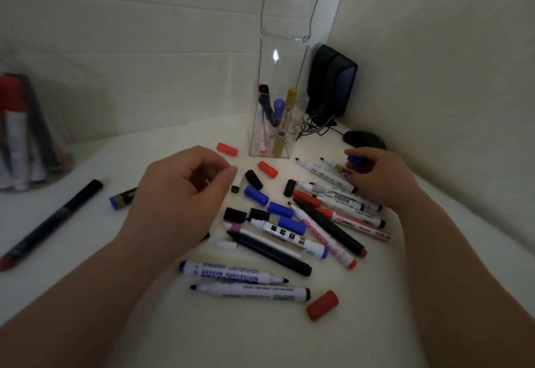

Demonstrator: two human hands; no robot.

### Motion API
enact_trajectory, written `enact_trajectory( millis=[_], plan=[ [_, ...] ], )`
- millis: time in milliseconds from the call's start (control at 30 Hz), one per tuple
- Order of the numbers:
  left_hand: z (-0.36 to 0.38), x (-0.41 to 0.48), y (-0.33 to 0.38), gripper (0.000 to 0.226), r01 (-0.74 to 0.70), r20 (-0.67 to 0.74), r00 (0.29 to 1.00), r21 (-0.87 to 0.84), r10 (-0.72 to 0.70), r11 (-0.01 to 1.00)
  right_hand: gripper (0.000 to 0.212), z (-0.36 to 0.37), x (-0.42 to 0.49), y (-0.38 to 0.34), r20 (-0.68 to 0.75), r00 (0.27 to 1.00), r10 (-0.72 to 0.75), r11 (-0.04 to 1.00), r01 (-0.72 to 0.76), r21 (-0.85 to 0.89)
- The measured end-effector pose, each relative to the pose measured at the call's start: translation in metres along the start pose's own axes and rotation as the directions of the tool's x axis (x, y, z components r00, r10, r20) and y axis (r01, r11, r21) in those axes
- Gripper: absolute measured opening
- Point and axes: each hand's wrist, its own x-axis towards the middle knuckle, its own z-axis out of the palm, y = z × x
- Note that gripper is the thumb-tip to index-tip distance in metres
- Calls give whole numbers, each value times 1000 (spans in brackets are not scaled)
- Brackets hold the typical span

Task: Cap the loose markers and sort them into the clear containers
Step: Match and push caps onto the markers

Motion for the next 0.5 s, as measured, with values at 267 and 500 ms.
enact_trajectory(
  millis=[267,500],
  plan=[
    [4,-1,9,41,349,327,915,-346,-237,871,52,22,-83,-102,-83,963,-257,768,256,588],
    [12,-7,11,24,437,358,894,-568,-268,698,36,48,-104,-123,-102,933,-344,677,322,662]
  ],
)
